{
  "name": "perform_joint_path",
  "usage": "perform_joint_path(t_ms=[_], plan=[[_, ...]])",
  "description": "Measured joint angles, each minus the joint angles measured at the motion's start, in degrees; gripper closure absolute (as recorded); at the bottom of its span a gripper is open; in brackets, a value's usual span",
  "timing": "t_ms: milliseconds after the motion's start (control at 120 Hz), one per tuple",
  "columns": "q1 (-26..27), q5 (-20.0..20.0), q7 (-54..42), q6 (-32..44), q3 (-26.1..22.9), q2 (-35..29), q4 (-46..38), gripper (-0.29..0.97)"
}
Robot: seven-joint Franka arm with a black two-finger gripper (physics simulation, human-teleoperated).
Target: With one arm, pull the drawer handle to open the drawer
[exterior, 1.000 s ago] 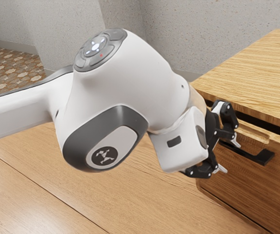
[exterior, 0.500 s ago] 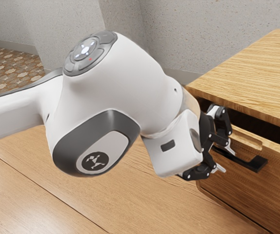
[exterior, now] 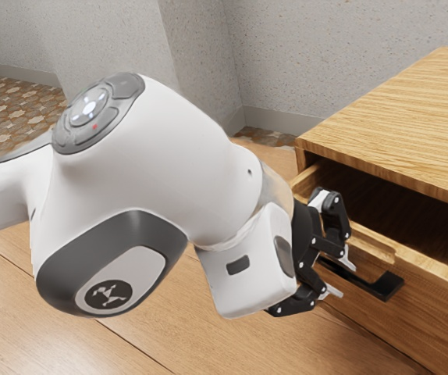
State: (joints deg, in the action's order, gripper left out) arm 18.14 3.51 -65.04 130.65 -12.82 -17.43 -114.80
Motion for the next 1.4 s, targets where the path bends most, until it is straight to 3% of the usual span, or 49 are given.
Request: perform_joint_path(t_ms=[625,1142,1400], plan=[[-0.02,-0.72,2.54,-0.09,-2.19,-6.08,-5.43,0.57],[-0.05,-2.16,3.98,-0.33,-2.15,-14.65,-12.47,0.57],[0.05,-2.98,4.76,-0.40,-2.56,-17.29,-14.91,0.51]])
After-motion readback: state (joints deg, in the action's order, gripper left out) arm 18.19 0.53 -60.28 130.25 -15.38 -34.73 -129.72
